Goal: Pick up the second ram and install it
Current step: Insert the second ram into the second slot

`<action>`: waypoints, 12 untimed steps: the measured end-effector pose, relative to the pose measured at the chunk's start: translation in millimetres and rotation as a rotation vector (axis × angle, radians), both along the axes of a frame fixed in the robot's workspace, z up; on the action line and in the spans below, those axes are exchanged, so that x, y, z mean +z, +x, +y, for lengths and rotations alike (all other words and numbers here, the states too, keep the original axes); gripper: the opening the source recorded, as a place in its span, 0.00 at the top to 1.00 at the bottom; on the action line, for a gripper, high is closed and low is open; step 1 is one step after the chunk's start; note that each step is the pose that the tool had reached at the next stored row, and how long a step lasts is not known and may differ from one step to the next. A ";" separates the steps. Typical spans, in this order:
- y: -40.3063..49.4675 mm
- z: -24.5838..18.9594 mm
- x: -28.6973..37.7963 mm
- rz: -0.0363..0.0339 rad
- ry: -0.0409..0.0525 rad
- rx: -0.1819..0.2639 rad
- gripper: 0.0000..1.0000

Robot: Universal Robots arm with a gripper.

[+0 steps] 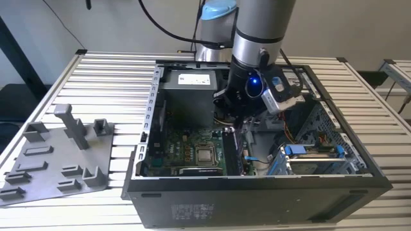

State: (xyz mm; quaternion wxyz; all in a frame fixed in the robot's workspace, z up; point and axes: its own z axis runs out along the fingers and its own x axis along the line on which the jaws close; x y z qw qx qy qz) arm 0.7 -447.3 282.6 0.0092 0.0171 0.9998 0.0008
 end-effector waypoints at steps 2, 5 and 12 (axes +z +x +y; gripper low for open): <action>-0.6 0.0 -3.7 0.0000 0.0001 0.000 0.86; -3.5 0.0 -9.1 0.0000 0.0000 -0.001 0.86; -8.7 -0.2 -21.8 0.0001 0.0000 -0.003 0.86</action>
